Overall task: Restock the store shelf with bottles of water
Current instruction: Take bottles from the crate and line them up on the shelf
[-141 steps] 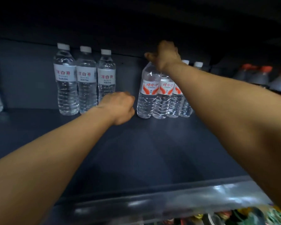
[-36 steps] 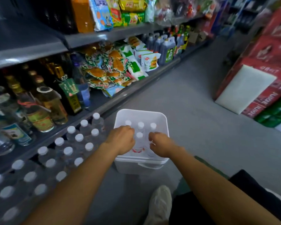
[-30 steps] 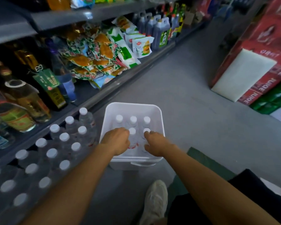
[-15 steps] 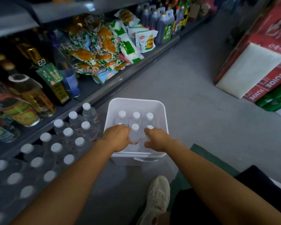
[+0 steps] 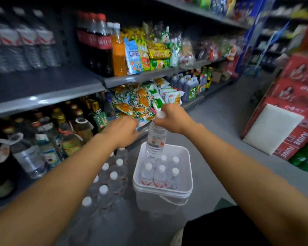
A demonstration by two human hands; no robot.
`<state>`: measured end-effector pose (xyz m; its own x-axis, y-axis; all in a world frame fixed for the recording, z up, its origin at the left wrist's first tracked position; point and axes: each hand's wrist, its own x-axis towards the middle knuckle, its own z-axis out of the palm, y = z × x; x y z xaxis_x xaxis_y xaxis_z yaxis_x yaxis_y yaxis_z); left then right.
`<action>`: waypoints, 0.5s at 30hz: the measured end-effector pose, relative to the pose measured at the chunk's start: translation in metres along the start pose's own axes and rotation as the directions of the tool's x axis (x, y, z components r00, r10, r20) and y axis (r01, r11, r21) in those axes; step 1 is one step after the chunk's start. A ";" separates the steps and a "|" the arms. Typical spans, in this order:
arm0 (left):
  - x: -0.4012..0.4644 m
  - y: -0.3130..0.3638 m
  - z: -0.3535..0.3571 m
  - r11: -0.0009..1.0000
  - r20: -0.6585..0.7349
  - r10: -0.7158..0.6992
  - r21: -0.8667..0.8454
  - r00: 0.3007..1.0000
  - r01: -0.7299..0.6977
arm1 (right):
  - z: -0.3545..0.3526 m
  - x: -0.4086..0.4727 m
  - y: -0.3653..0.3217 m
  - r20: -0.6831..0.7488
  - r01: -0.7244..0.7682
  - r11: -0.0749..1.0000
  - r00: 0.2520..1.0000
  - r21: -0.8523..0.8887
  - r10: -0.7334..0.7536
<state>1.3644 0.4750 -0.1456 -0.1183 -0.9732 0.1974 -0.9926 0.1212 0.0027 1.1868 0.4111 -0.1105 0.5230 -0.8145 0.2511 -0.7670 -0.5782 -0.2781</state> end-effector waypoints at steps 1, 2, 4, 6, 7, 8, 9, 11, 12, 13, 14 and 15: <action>-0.005 -0.005 -0.014 1.000 -0.038 -0.013 0.015 0.999 0.014 | -0.009 0.006 -0.012 -0.039 0.019 1.000 0.999 0.002 -0.019; -0.010 -0.011 -0.028 0.999 -0.065 -0.032 0.023 0.997 0.033 | -0.018 0.011 -0.024 -0.072 0.035 0.999 0.997 0.002 -0.035; -0.019 -0.026 -0.053 0.996 -0.101 -0.076 0.030 0.992 0.080 | -0.031 0.023 -0.049 -0.126 0.070 0.997 0.990 0.018 -0.068; -0.027 -0.042 -0.074 0.992 -0.129 -0.104 0.057 0.986 0.112 | -0.042 0.034 -0.074 -0.166 0.095 0.995 0.982 0.040 -0.088; -0.031 -0.051 -0.083 0.989 -0.143 -0.117 0.068 0.983 0.128 | -0.045 0.041 -0.086 -0.186 0.105 0.993 0.978 0.050 -0.094; -0.035 -0.060 -0.091 0.986 -0.155 -0.133 0.080 0.979 0.147 | -0.049 0.048 -0.098 -0.210 0.117 0.991 0.972 0.059 -0.103; -0.038 -0.068 -0.098 0.981 -0.164 -0.152 0.093 0.975 0.169 | -0.052 0.055 -0.110 -0.238 0.130 0.989 0.965 0.066 -0.111; -0.044 -0.084 -0.111 0.970 -0.170 -0.197 0.112 0.966 0.217 | -0.056 0.068 -0.133 -0.295 0.148 0.984 0.949 0.100 -0.113; -0.045 -0.092 -0.117 0.965 -0.172 -0.215 0.115 0.961 0.236 | -0.058 0.074 -0.144 -0.316 0.154 0.980 0.943 0.126 -0.108; -0.046 -0.101 -0.123 0.961 -0.173 -0.229 0.114 0.958 0.251 | -0.059 0.081 -0.154 -0.332 0.163 0.976 0.937 0.141 -0.108; -0.046 -0.110 -0.129 0.958 -0.176 -0.240 0.112 0.955 0.262 | -0.061 0.088 -0.163 -0.347 0.172 0.975 0.931 0.142 -0.114; -0.046 -0.121 -0.133 0.957 -0.180 -0.247 0.111 0.952 0.269 | -0.061 0.096 -0.172 -0.361 0.185 0.973 0.924 0.135 -0.126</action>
<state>1.4931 0.5307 -0.0248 0.1368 -0.9214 0.3636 -0.9845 -0.1671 -0.0531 1.3462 0.4351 0.0182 0.4452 -0.6629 0.6020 -0.5995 -0.7200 -0.3496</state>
